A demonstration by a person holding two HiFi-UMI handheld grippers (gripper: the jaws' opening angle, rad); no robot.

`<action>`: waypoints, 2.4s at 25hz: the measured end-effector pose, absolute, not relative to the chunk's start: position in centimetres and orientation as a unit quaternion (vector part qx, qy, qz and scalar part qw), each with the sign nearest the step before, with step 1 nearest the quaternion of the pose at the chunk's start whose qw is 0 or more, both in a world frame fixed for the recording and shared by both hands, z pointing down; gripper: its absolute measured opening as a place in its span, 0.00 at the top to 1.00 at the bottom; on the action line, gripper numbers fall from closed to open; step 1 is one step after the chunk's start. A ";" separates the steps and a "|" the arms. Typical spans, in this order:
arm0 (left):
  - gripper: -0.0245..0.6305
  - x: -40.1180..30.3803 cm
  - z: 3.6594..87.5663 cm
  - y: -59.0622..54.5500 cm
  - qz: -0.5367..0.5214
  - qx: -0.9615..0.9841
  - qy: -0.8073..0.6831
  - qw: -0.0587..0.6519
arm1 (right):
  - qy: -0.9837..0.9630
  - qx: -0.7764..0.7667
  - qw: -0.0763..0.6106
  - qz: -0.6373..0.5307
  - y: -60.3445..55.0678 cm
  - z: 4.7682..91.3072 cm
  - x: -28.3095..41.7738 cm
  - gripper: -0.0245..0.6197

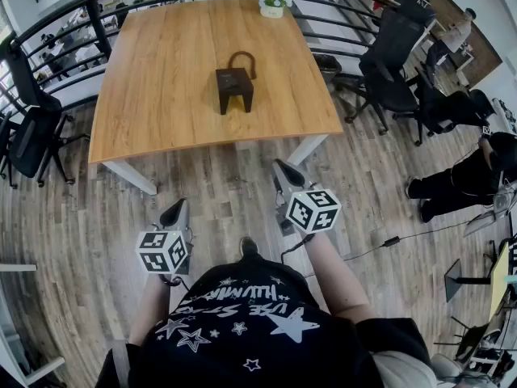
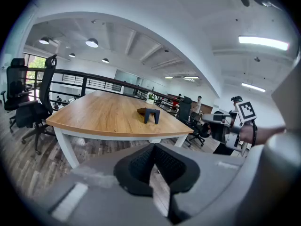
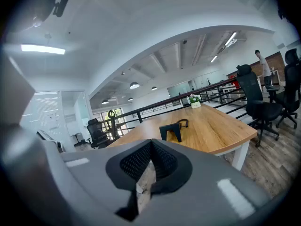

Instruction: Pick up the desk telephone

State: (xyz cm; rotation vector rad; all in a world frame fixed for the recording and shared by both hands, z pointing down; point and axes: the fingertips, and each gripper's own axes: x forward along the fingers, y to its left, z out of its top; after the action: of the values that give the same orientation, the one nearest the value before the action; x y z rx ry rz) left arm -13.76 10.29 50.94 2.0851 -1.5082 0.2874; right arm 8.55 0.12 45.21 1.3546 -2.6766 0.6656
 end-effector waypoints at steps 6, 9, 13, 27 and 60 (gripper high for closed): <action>0.96 -12.5 51.4 10.2 0.110 0.773 -0.559 0.279 | -0.871 0.439 0.037 0.218 -0.1 45.7 9.6 0.96; 0.96 -11.7 51.4 10.0 0.112 0.773 -0.558 0.280 | -0.871 0.439 0.035 0.220 -0.3 45.7 10.3 0.96; 0.96 -10.8 51.4 9.6 0.116 0.772 -0.558 0.280 | -0.875 0.432 0.030 0.219 -0.8 45.7 10.9 0.96; 0.96 -6.8 51.1 5.3 0.100 0.744 -0.599 0.278 | -0.882 0.408 0.001 0.236 -6.5 46.2 15.6 0.96; 0.96 -15.4 53.3 -12.3 0.107 0.738 -0.593 0.303 | -0.845 0.410 0.018 0.342 -22.1 52.0 5.8 0.96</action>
State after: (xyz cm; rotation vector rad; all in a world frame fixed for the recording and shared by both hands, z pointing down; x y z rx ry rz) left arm -15.39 -12.26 53.31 1.9566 -1.5716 0.2841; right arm 5.84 -22.15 51.97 1.2749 -2.6254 1.0614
